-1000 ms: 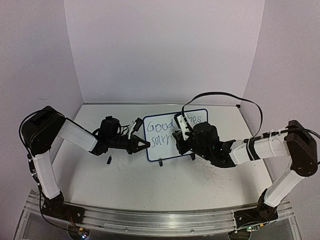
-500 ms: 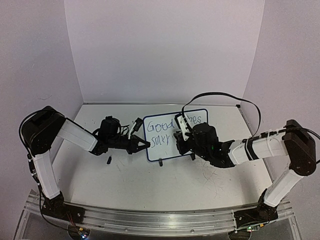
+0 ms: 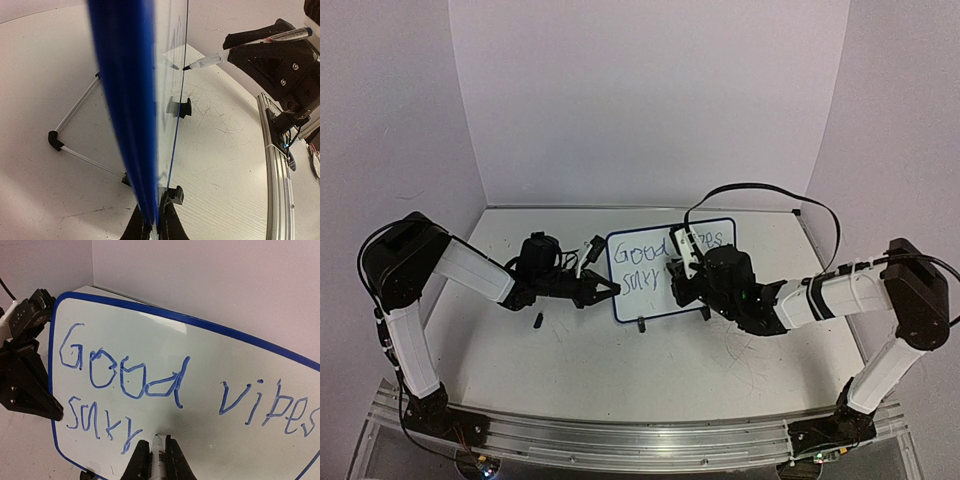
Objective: Write a sentence on the whiteboard
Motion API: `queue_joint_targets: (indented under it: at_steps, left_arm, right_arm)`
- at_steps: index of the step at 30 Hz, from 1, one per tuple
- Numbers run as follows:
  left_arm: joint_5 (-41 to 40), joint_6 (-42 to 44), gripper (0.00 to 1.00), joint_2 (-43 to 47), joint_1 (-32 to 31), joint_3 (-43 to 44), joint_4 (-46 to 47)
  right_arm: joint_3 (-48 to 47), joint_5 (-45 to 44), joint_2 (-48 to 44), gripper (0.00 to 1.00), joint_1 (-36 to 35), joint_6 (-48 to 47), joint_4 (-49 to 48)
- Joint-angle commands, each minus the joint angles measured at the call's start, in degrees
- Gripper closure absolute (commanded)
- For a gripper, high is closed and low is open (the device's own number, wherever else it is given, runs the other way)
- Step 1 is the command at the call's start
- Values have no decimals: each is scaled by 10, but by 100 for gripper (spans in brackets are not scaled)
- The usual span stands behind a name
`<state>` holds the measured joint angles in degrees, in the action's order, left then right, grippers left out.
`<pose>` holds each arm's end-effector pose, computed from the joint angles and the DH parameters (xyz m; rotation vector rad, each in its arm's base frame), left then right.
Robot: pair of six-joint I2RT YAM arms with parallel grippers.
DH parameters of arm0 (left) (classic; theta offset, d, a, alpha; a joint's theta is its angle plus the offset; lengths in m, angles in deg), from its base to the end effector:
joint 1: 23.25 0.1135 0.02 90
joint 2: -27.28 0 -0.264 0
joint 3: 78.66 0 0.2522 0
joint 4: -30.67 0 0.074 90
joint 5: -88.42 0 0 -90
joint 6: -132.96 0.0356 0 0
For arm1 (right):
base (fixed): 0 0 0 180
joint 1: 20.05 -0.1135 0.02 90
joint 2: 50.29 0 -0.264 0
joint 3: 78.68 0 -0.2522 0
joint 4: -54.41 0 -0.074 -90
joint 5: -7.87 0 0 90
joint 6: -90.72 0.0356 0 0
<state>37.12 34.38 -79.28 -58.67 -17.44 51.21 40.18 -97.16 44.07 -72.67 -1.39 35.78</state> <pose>0.2845 -0.2296 0.1445 0.9202 1.8803 -1.1544 0.2234 0.2772 0.2113 -0.6732 1.7053 0.3839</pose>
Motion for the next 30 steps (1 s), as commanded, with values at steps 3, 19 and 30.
queue_joint_targets:
  at_steps: [3,19,30]
  left_arm:
    - [-95,28,100,14,13,-4,-38]
    - [-93,27,100,14,13,-3,-38]
    - [-91,26,100,12,13,-2,-38]
  right_arm:
    - [-24,-5,19,100,2,6,-24]
    - [-11,12,28,100,2,41,-1]
    - [18,12,21,100,2,58,11]
